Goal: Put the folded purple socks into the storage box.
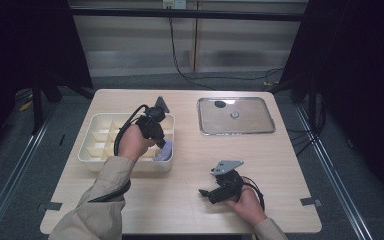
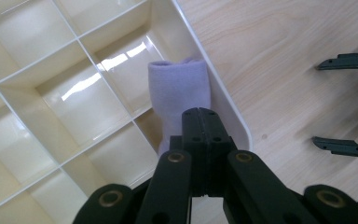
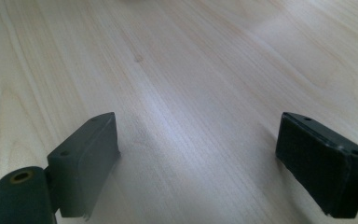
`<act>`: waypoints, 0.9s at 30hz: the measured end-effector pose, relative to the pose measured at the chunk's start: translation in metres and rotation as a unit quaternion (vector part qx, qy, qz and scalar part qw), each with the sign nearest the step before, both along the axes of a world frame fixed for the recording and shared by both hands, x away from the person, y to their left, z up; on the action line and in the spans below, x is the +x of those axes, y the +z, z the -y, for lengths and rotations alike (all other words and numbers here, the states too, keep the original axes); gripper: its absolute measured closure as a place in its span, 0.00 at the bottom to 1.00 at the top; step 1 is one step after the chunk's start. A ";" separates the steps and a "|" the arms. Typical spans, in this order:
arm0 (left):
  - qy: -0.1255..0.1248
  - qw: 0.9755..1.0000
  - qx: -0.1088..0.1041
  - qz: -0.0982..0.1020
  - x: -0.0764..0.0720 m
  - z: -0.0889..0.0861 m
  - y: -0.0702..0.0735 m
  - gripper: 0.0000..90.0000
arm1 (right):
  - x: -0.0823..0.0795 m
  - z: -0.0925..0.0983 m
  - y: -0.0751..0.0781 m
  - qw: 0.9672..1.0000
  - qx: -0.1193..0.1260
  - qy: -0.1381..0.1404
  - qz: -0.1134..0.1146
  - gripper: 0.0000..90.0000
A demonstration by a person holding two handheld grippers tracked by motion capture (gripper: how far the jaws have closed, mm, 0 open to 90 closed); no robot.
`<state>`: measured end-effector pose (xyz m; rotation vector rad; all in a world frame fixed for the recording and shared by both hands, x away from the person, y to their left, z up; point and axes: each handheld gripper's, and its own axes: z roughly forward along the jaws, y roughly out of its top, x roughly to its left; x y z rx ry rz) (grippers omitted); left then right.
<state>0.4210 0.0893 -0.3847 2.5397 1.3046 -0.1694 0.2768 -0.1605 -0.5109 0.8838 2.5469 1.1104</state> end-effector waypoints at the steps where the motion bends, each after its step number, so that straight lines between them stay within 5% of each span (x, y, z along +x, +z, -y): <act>1: 0.000 1.000 0.000 0.000 0.000 0.000 -0.001 1.00 | 0.000 0.000 0.000 1.000 0.000 0.000 0.000 0.14; 27: -0.018 1.000 0.004 -0.025 -0.006 0.007 -0.040 1.00 | 0.000 0.000 0.000 1.000 0.000 0.001 0.000 0.14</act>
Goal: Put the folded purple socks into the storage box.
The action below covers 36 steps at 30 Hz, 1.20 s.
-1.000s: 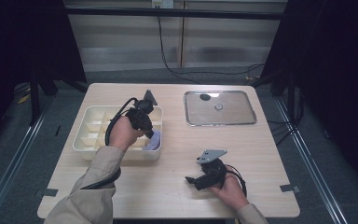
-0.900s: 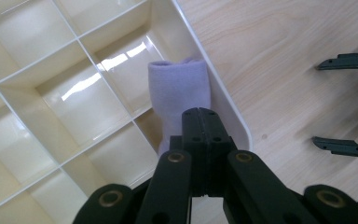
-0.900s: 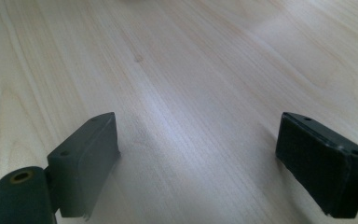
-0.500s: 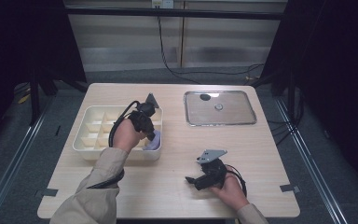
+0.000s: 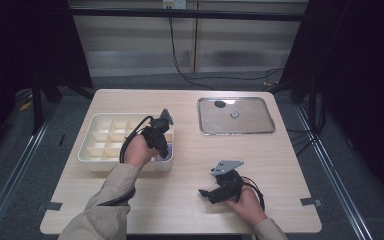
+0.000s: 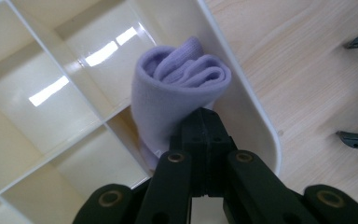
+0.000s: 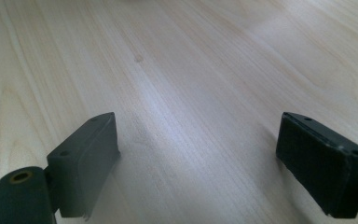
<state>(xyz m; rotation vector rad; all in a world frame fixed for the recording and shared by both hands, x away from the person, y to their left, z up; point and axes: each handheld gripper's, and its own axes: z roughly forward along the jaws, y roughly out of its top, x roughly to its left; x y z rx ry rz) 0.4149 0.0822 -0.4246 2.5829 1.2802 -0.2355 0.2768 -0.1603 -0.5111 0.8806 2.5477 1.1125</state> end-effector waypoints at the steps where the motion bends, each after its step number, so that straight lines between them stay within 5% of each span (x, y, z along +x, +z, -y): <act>1: 0.001 1.000 -0.001 0.001 0.000 0.000 0.000 1.00 | 0.000 0.000 0.000 1.000 0.000 0.002 0.000 0.14; 10: 0.002 1.000 -0.003 0.001 -0.001 -0.002 0.005 0.99 | 0.000 0.000 0.000 1.000 -0.001 0.004 0.004 0.14; 24: 0.011 1.000 -0.001 0.018 0.004 -0.013 0.040 0.99 | 0.000 -0.001 0.000 1.000 0.000 0.007 0.002 0.14; 36: 0.023 0.999 -0.007 0.034 0.012 -0.013 0.041 0.96 | 0.000 -0.001 0.000 1.000 -0.001 0.007 0.002 0.14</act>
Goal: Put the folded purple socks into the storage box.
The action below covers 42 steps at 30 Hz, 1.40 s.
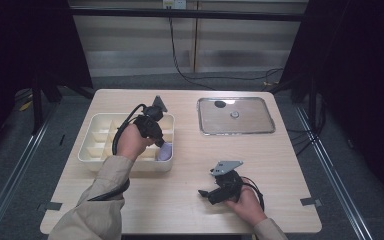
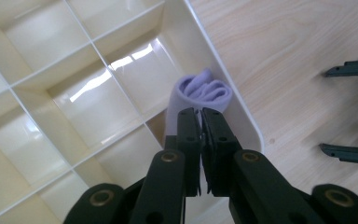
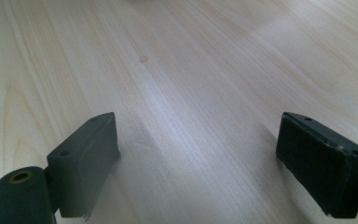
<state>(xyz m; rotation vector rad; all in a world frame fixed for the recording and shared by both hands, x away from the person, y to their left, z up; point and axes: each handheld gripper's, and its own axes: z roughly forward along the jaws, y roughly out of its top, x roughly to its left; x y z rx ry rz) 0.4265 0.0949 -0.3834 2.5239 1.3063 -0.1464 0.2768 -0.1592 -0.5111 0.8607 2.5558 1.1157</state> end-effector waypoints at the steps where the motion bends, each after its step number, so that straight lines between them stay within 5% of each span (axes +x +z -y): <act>1: 0.000 1.000 0.000 0.000 0.001 0.001 0.000 0.95 | 0.000 0.000 0.000 1.000 0.000 0.000 0.000 0.14; 12: 0.005 1.000 0.017 -0.009 0.006 0.009 -0.023 0.91 | 0.000 0.000 0.000 1.000 -0.001 0.001 0.000 0.14; 23: -0.003 1.000 0.014 -0.016 0.003 0.007 -0.030 0.94 | 0.000 -0.001 0.000 1.000 0.000 0.001 -0.002 0.14; 28: -0.022 0.998 0.029 -0.048 0.000 0.010 -0.041 0.98 | 0.000 -0.002 0.000 1.000 -0.001 0.002 -0.001 0.14; 31: -0.013 0.998 0.026 -0.054 -0.002 0.008 -0.054 0.99 | 0.000 -0.002 0.000 1.000 0.000 0.003 -0.001 0.14; 37: -0.009 0.999 0.015 -0.047 -0.004 0.003 -0.055 0.98 | -0.001 -0.002 0.000 1.000 0.000 0.002 -0.002 0.14; 42: -0.005 0.999 0.010 -0.043 -0.006 -0.001 -0.049 0.88 | -0.001 -0.002 0.000 1.000 0.000 0.003 -0.002 0.14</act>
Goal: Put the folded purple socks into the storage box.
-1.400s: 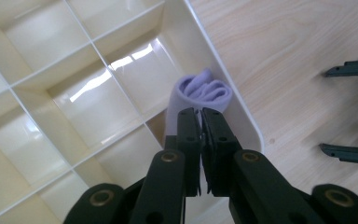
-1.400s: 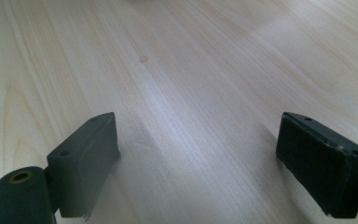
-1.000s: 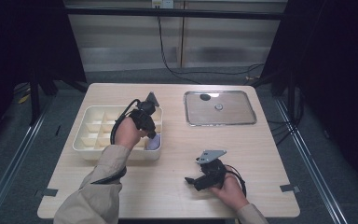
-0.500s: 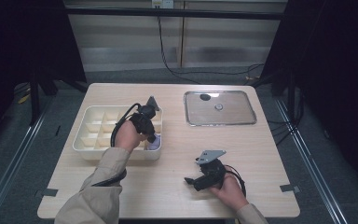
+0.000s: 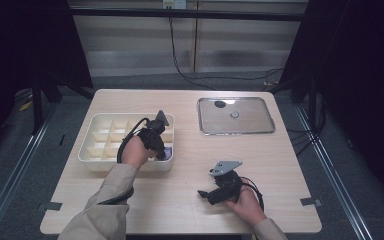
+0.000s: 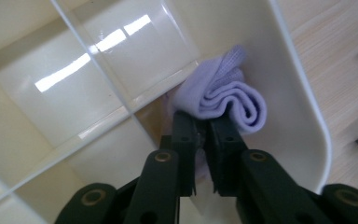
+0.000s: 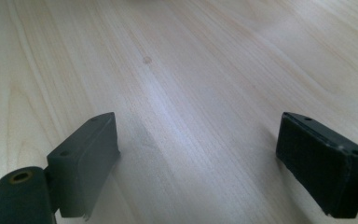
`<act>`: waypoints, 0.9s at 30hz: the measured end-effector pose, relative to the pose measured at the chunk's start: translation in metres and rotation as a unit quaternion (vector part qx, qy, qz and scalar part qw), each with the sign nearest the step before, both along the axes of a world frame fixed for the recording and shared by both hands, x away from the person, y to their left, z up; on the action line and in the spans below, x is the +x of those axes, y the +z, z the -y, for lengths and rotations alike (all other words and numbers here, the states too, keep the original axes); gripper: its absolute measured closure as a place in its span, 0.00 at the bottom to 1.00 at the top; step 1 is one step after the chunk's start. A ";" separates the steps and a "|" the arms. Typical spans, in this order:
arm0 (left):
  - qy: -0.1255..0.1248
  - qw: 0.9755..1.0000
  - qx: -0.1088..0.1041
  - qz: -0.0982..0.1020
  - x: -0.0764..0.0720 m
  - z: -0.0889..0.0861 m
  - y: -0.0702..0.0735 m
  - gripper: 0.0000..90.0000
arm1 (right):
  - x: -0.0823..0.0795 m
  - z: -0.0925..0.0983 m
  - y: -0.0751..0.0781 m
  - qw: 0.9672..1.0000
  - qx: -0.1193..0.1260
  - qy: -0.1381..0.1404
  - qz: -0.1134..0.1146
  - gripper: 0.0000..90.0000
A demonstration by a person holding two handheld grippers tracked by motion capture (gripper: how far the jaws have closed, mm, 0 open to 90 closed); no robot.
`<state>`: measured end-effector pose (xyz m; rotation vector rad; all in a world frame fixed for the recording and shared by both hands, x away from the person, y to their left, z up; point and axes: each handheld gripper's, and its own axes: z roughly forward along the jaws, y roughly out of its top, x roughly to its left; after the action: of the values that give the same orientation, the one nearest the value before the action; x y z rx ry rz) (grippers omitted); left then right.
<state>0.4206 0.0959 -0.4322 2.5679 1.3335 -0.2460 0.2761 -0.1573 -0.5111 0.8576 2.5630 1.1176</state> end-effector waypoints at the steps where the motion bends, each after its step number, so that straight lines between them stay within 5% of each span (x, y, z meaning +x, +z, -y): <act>1: 0.002 1.000 -0.003 0.002 -0.001 -0.001 0.002 0.87 | 0.000 0.000 0.000 1.000 0.000 0.000 0.000 0.14; 12: 0.003 1.000 -0.026 0.018 -0.005 -0.007 0.024 0.72 | 0.000 0.000 0.000 1.000 0.000 0.000 0.000 0.14; 27: -0.001 0.999 -0.025 0.042 -0.011 -0.011 0.039 0.43 | -0.001 0.000 0.000 1.000 0.000 0.000 -0.001 0.14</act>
<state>0.4096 0.1074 -0.3933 2.5102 1.2778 -0.1677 0.2754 -0.1572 -0.5109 0.8600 2.5651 1.1164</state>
